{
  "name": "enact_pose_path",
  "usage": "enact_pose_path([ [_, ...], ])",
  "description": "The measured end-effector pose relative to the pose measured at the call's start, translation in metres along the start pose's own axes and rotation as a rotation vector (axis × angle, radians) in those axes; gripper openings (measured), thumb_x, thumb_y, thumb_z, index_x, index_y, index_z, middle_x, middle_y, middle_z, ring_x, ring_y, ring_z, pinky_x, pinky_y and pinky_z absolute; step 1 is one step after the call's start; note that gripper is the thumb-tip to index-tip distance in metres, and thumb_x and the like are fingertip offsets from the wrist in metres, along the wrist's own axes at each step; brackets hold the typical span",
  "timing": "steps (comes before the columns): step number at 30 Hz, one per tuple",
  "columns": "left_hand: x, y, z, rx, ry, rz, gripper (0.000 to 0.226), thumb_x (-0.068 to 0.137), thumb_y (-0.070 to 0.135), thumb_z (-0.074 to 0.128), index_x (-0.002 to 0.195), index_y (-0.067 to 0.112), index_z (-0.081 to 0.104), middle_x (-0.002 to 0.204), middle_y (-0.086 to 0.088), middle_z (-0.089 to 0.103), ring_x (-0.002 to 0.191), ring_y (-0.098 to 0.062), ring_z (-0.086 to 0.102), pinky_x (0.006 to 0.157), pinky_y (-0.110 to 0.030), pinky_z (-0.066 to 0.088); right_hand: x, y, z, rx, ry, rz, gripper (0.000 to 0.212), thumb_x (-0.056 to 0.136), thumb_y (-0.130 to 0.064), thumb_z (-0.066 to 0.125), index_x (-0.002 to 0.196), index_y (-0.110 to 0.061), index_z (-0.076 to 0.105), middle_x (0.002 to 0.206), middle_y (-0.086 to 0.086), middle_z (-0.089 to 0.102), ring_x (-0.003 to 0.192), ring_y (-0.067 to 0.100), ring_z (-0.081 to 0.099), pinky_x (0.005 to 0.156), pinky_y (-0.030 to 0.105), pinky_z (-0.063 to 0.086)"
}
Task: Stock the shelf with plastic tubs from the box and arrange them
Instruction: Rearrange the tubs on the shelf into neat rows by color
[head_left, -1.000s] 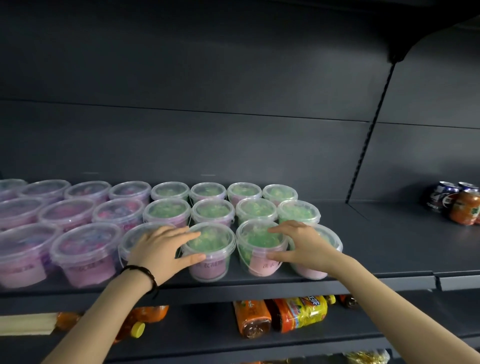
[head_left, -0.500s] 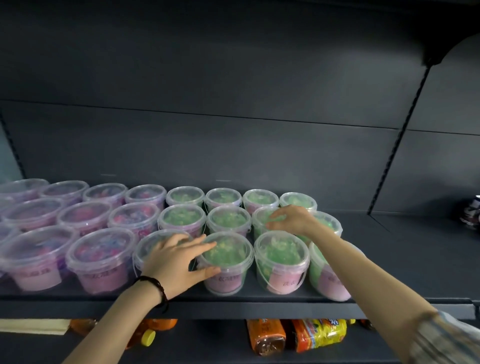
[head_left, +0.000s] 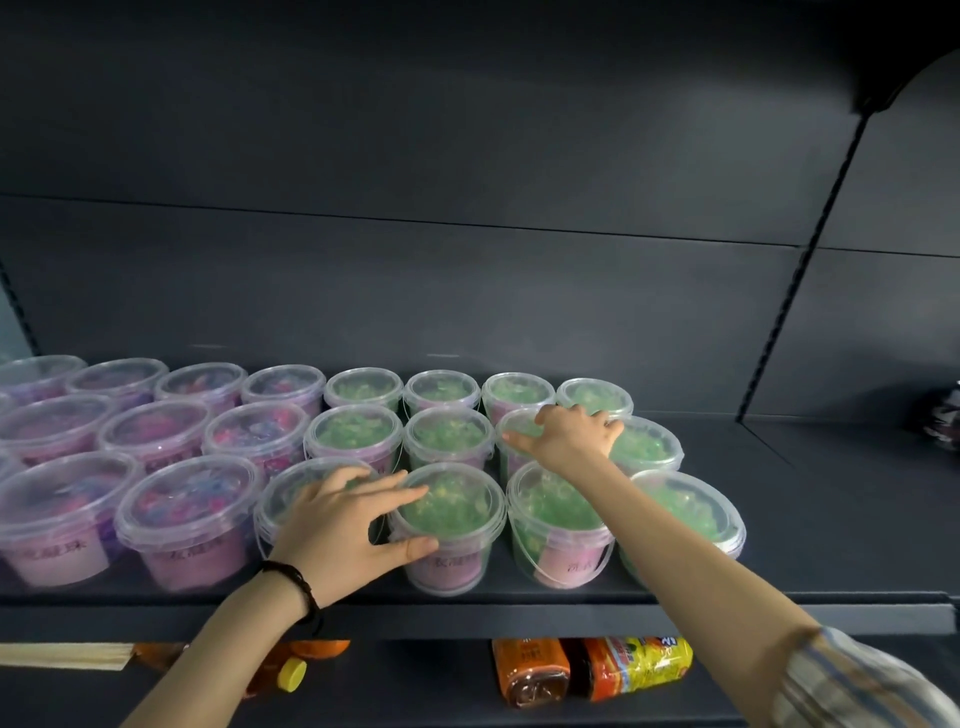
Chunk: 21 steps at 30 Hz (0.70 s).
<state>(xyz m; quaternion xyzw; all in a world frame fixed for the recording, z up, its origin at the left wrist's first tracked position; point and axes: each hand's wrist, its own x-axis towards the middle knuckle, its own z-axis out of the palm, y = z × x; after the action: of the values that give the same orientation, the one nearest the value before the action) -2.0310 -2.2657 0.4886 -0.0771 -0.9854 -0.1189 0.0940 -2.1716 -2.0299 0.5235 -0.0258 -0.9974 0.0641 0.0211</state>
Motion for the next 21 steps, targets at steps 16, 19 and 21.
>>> enact_pose_path([
  [16, -0.009, 0.002, -0.002, 0.154, 0.096, -0.062, 0.1, 0.056, 0.1, 0.007, 0.141, 0.054, 0.032, 0.147, 0.018, 0.04, 0.137, -0.012, 0.035, 0.107, -0.04, 0.028, 0.023, 0.125, -0.015, 0.307, -0.171, 0.139, 0.091, 0.074, -0.072, 0.06, 0.146, -0.021, 0.036, 0.147, 0.006, 0.042, 0.13, 0.031, 0.044, 0.095, 0.035, 0.042],
  [19, -0.006, 0.001, -0.002, 0.164, 0.112, -0.07, 0.1, 0.055, 0.101, 0.005, 0.14, 0.055, 0.032, 0.147, 0.018, 0.039, 0.136, -0.013, 0.035, 0.106, -0.04, 0.027, 0.022, 0.122, -0.007, 0.381, -0.111, 0.13, 0.086, 0.079, -0.066, 0.06, 0.145, -0.018, 0.034, 0.142, 0.006, 0.048, 0.122, 0.029, 0.052, 0.078, 0.03, 0.044],
  [21, -0.007, 0.001, -0.003, 0.164, 0.115, -0.069, 0.101, 0.055, 0.1, 0.006, 0.141, 0.053, 0.033, 0.147, 0.018, 0.038, 0.136, -0.012, 0.034, 0.107, -0.039, 0.026, 0.022, 0.121, -0.005, 0.382, -0.112, 0.129, 0.084, 0.082, -0.066, 0.056, 0.146, -0.018, 0.032, 0.142, 0.008, 0.047, 0.12, 0.03, 0.052, 0.082, 0.033, 0.047],
])
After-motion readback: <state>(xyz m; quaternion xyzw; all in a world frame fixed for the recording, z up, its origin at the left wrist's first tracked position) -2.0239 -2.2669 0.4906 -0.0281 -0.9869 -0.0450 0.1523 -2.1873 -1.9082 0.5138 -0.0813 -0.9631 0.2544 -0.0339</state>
